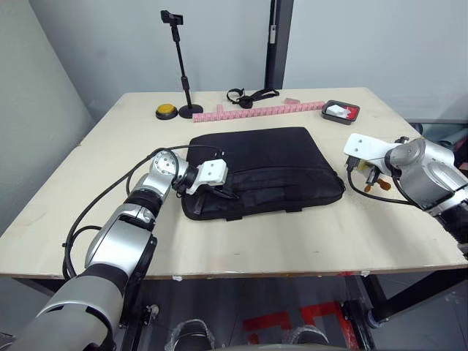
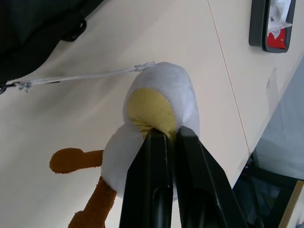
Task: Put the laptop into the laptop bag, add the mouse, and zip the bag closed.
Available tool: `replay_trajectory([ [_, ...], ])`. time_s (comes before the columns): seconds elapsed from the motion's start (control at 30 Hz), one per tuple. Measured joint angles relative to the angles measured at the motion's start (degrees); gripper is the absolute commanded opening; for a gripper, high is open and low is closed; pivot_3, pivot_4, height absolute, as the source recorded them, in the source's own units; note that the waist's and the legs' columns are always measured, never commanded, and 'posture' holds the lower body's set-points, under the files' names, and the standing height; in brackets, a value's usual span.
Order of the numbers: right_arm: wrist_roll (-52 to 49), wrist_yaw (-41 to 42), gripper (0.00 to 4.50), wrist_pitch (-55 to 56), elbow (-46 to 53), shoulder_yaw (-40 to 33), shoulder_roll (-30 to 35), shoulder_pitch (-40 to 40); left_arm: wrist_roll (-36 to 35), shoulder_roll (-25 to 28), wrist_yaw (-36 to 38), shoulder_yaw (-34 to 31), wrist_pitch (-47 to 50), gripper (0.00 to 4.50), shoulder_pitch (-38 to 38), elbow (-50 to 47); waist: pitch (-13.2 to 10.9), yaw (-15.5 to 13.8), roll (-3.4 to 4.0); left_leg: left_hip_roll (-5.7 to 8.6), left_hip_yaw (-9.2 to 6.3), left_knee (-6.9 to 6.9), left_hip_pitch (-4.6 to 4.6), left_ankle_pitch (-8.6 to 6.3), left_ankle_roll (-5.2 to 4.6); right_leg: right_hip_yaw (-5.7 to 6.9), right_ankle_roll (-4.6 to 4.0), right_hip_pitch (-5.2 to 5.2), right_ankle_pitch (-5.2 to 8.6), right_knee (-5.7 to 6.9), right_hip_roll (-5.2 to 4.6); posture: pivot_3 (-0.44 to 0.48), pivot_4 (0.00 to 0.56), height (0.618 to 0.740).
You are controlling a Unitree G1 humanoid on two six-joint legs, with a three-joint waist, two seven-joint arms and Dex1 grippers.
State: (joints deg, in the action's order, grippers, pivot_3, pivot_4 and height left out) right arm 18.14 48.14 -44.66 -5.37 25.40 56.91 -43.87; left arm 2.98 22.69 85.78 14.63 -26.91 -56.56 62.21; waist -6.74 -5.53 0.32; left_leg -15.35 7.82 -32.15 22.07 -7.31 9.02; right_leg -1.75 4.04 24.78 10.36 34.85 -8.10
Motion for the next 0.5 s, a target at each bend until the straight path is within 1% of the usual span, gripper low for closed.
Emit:
replay_trajectory([
  [0.07,0.8,0.0,0.06,0.7,-0.9,0.0,-0.6,-0.4,0.0,0.0,0.0,0.0,0.0,0.0,0.1,-0.1,0.0,0.0,0.0,0.0,0.01,0.01,-0.02,0.0,0.01,0.0,0.0,0.0,0.0,-0.01,0.0,0.0,0.15,0.74],
  [0.2,3.8,-3.3,0.06,2.9,-7.0,0.6,-7.2,-2.7,0.0,0.4,0.4,0.0,0.0,0.0,0.4,-0.4,0.1,0.3,0.01,0.0,0.07,0.05,-0.07,0.0,0.01,-0.05,0.0,0.02,0.0,0.06,0.01,0.0,0.15,0.74],
  [0.5,6.7,-8.6,0.06,3.7,-14.6,1.0,-15.6,-6.1,0.0,0.6,2.2,0.4,-0.1,0.0,1.8,-2.3,0.1,0.5,0.02,0.0,0.1,0.14,-0.1,-0.01,0.03,-0.05,0.0,0.05,0.0,0.06,0.02,0.0,0.15,0.74],
])
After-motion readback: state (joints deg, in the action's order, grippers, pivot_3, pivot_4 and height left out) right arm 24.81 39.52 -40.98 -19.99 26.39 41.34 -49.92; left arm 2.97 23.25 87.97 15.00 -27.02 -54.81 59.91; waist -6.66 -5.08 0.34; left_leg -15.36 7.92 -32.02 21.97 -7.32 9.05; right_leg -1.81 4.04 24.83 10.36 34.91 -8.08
